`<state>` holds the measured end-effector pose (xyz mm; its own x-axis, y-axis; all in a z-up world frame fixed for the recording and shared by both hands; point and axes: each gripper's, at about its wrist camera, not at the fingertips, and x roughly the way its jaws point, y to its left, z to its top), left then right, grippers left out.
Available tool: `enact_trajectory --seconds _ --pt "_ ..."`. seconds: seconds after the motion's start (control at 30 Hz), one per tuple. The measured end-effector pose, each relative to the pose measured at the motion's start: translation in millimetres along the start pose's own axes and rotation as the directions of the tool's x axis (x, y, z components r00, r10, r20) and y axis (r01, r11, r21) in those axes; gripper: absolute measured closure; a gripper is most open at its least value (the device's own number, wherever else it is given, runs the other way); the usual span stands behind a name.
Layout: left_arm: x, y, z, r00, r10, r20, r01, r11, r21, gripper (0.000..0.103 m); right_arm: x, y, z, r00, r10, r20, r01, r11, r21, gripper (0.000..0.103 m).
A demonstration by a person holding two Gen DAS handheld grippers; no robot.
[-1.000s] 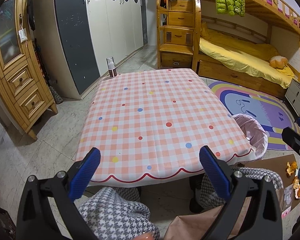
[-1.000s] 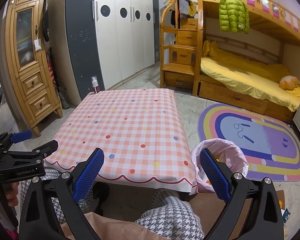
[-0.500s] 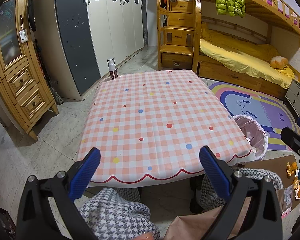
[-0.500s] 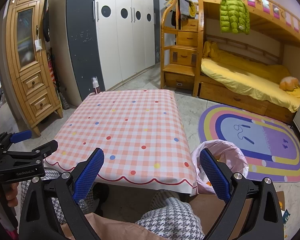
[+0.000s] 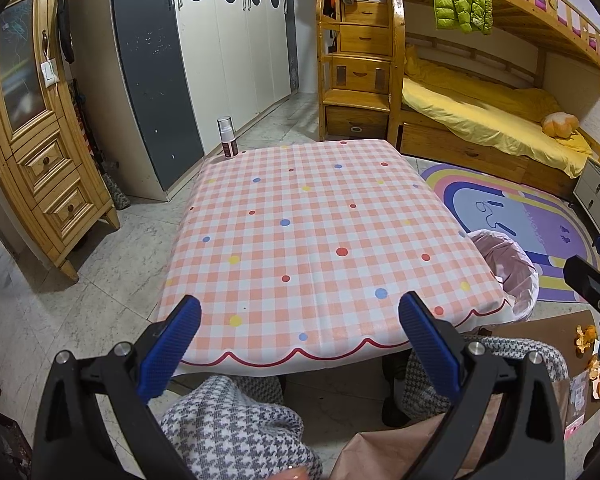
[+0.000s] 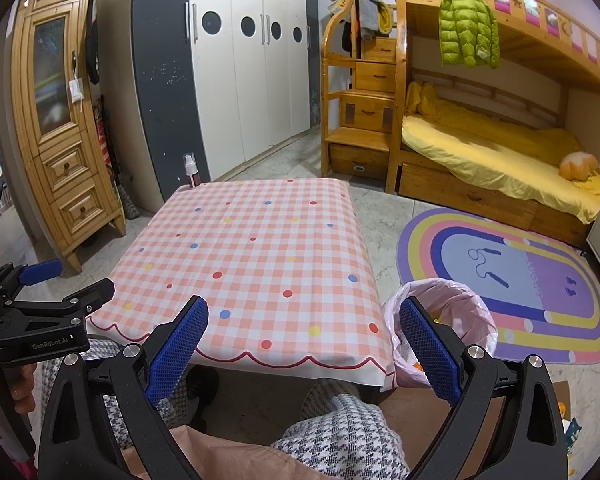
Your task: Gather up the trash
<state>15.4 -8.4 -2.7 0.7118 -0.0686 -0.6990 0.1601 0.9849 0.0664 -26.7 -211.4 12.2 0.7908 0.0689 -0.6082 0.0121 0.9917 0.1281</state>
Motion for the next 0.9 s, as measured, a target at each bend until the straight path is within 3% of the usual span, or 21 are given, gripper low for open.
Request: enact_trajectory --seconds 0.9 --pt "10 -5 -2 1.000 0.013 -0.023 -0.013 1.000 0.002 0.007 4 -15 -5 1.000 -0.029 -0.003 0.029 0.999 0.041 0.008"
